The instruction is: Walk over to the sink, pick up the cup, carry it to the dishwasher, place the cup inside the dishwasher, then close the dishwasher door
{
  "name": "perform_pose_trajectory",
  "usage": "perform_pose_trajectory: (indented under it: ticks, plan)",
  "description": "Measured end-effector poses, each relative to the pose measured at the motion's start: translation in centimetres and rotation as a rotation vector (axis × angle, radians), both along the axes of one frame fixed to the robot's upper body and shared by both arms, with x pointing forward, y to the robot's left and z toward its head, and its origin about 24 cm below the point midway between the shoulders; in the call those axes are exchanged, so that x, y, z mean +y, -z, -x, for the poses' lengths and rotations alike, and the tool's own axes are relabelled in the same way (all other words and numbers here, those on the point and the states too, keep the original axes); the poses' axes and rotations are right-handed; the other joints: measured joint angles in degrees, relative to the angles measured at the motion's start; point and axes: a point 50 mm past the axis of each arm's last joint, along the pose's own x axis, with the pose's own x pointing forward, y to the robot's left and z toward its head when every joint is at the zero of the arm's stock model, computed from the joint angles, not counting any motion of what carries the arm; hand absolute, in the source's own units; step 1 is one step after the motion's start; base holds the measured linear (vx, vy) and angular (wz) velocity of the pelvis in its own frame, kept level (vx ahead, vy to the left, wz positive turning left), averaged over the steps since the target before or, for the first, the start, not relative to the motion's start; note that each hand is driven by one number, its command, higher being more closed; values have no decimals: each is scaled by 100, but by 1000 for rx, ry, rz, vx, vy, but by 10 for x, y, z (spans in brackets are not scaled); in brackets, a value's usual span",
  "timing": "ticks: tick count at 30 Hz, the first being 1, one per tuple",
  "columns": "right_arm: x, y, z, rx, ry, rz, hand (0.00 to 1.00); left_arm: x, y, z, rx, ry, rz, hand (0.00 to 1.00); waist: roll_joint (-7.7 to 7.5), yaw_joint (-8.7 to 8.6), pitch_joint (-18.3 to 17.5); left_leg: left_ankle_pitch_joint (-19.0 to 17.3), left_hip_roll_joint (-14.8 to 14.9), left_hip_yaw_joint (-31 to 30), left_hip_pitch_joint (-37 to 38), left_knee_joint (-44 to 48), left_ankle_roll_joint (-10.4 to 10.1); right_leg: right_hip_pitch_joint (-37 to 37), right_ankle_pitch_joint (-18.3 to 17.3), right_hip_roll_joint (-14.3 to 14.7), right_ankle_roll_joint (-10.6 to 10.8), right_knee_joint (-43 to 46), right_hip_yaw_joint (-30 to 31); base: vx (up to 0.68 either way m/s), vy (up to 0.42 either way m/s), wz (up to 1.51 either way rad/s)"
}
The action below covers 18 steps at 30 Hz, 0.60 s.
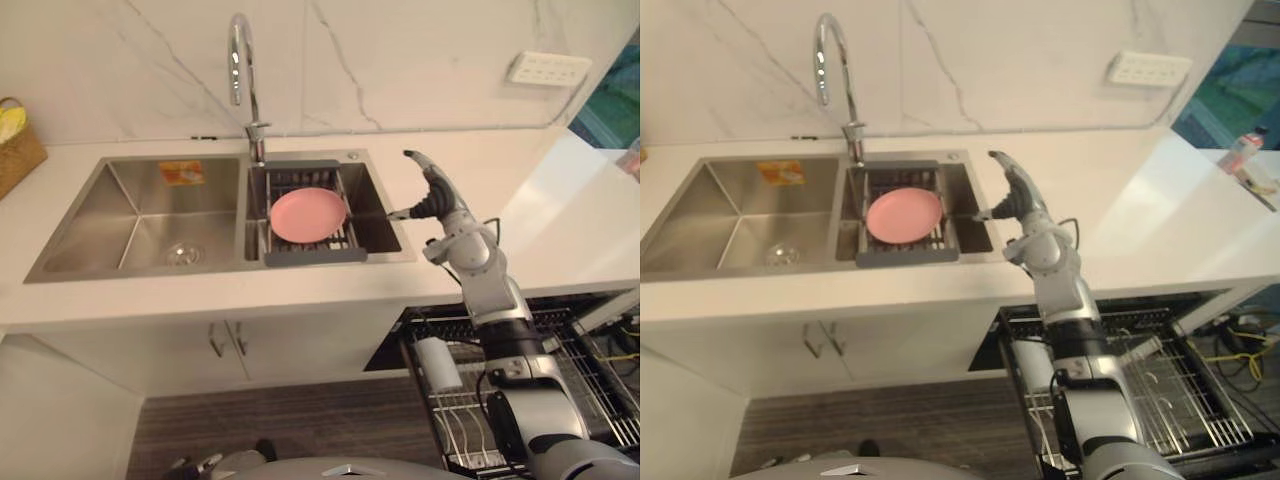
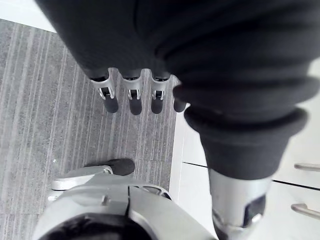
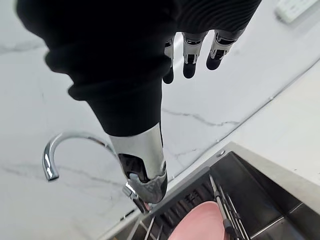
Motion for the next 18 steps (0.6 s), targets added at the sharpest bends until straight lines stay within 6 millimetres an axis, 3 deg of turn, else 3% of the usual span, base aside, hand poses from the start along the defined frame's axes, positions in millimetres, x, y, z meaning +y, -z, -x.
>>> perform_pose_trajectory:
  ticks: [4,11,18]
  plan:
    - [10,1,-10,32,-25,128,0,1,0,0,-1,7,-2,0,-3,-3,103,-8,-32,-99,0,-1,-12,55,-30,-9,4,-10,-74,-3,11,10]
    - [19,12,-25,91,-34,380,0,1,-3,-7,-34,20,6,0,-17,147,187,-6,-84,-269,-94,-1,-11,62,-39,-32,15,-21,-252,9,14,14]
    - [28,18,-29,97,-57,548,0,1,-3,-8,-43,24,16,0,-25,252,265,34,-133,-418,-77,-1,46,164,-73,-34,6,-24,-385,28,-7,12]
